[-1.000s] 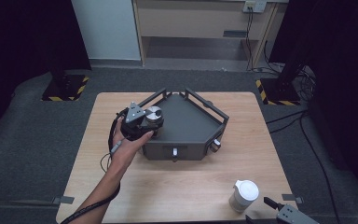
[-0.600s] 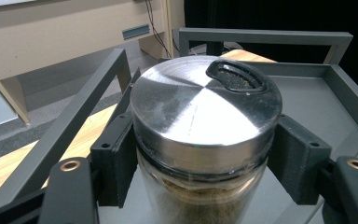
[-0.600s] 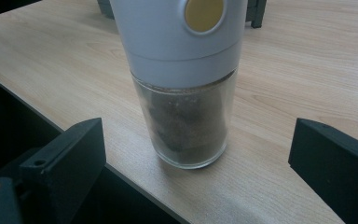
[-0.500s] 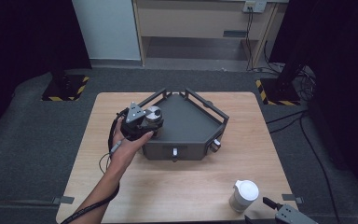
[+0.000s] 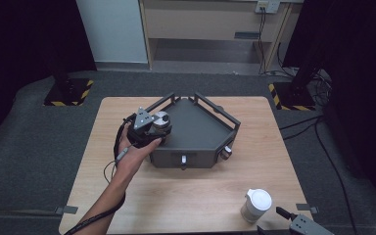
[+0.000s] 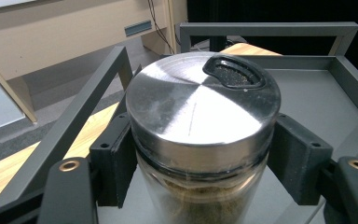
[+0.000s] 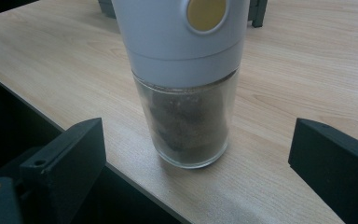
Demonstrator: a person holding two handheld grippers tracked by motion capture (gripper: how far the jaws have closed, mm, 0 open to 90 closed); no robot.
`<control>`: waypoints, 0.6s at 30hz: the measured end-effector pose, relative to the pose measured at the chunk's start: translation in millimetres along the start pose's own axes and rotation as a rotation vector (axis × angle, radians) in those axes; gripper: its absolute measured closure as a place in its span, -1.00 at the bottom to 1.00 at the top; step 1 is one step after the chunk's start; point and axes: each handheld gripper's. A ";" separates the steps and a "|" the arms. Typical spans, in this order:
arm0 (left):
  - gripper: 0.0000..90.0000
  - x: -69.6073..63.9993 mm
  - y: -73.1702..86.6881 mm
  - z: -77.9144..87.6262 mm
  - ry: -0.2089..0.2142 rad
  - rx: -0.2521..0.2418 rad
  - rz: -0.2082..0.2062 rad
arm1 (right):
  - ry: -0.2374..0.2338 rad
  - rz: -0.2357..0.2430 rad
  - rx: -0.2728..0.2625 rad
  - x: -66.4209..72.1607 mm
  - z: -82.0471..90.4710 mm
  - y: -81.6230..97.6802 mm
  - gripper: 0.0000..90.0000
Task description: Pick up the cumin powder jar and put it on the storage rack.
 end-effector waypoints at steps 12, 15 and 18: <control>-0.50 2.8 1.4 0.3 -0.002 -0.011 0.008 | -0.005 0.002 0.001 0.2 0.0 -0.2 -0.91; -0.63 3.5 -0.5 2.1 0.004 0.006 0.025 | -0.007 0.001 0.000 0.1 -0.1 -0.1 -0.91; -0.74 3.9 -1.9 3.4 0.012 0.014 0.018 | -0.008 0.002 0.001 0.3 -0.3 -0.2 -0.91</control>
Point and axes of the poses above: each handheld gripper's, and its own axes: z roughly backward along the jaws, y roughly out of its underside, x roughly to its left, and after that the axes turned 15 degrees about -z, right-handed
